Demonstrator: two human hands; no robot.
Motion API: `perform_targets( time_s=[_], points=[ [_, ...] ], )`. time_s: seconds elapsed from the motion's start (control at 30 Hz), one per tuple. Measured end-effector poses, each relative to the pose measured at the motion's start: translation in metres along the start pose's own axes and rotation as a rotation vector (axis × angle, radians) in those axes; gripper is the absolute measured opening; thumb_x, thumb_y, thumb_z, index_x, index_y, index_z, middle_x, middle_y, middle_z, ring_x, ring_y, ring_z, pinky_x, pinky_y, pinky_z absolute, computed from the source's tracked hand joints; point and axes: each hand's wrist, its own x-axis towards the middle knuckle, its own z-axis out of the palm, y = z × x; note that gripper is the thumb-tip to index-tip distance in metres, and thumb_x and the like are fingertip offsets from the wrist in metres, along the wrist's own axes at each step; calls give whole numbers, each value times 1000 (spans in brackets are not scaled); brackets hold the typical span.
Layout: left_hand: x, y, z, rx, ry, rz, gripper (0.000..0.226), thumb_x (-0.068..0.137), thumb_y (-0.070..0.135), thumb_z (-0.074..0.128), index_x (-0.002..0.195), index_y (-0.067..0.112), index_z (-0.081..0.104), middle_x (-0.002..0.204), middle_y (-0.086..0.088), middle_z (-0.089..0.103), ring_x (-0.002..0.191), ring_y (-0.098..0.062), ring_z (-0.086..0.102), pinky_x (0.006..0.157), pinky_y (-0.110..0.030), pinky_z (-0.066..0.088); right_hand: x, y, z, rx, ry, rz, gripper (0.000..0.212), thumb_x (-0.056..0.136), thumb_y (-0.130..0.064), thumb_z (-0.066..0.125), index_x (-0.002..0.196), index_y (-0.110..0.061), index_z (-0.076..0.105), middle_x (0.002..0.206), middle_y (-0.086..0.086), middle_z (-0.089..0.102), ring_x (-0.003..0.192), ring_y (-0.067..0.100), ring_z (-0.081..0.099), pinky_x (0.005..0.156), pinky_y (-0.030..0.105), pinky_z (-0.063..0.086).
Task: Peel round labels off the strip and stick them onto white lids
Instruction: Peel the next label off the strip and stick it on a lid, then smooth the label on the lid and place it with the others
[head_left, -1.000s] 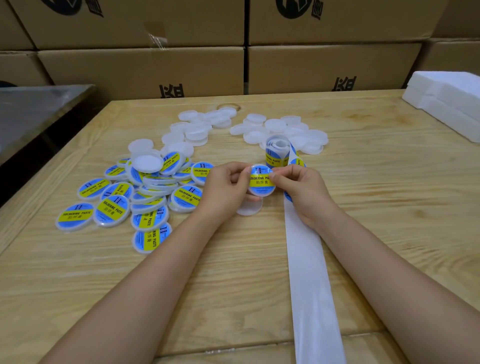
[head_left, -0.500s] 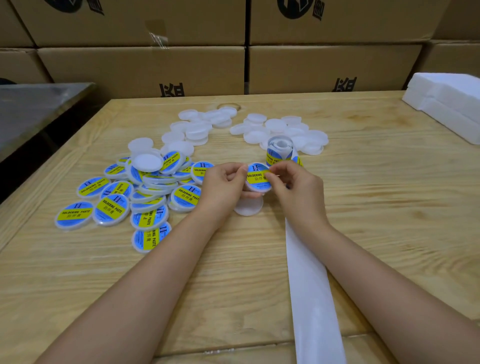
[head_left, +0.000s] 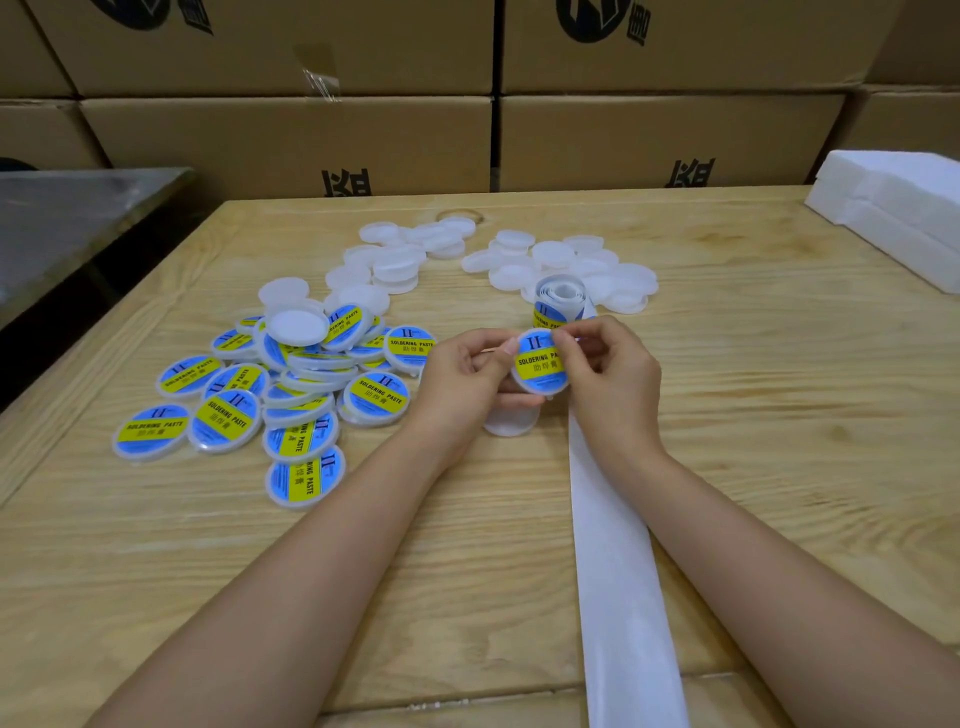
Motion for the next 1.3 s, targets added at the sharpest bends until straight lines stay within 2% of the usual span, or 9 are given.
perform_targets(
  time_s=[0.33,0.47,0.57,0.73,0.83,0.93,1.0,1.17,1.3],
  points=[
    [-1,1,-3,-73,11,1,19,94,5,50,85,11,66,65,-6,71,57,-18,68,50,-25,56,-5,-4,4,-129,-80,-123,39,72,-26,80,91,-6,53,94,2,49,80,11,50,66,9,37],
    [2,3,-9,-51,88,-1,15,90,6,57,83,12,68,69,-8,70,62,-23,66,64,-33,56,-9,-5,7,-140,-187,-193,46,69,-21,82,100,-2,54,100,2,44,81,5,47,72,7,36],
    [1,3,-9,12,68,29,12,86,2,62,95,6,68,83,-15,69,69,-25,63,69,-32,52,-9,-6,6,-99,-229,-215,42,70,-16,82,102,-3,57,100,3,47,86,-1,48,74,6,37],
    [1,6,-12,-4,-13,46,26,86,-6,58,111,-1,61,98,-16,67,70,-15,69,54,-26,56,-4,-7,-3,15,-194,-191,22,74,-4,75,94,-8,66,90,-5,51,76,-1,55,70,8,41],
    [2,5,-12,16,-17,46,25,89,-2,55,114,1,61,90,-10,71,65,-17,70,51,-25,56,-1,-5,-6,62,-161,-125,11,80,-5,71,86,-13,68,84,-7,56,73,1,58,69,13,45],
    [2,3,-11,47,-23,59,20,92,2,53,109,8,63,79,0,72,60,-17,69,48,-23,54,-1,-3,-7,109,-162,-57,9,85,-7,65,82,-15,67,85,3,62,80,22,63,73,39,53],
    [2,3,-10,61,-18,69,19,94,4,51,106,11,63,80,0,72,57,-16,68,46,-22,53,-2,-3,-6,128,-163,-37,15,86,-9,64,81,-23,64,87,8,65,82,27,63,76,45,53],
    [3,2,-2,275,178,194,22,98,11,45,103,21,64,88,11,65,47,-4,57,50,-20,50,-5,-5,-3,120,-139,-103,27,86,-12,64,101,-32,56,80,-5,57,74,7,55,70,23,46],
    [7,15,-14,623,431,383,28,97,8,39,111,16,62,99,9,64,83,2,55,76,-17,40,0,-2,-7,22,13,-122,20,90,-10,57,109,-16,59,91,-1,56,85,13,54,73,14,38]
  ],
)
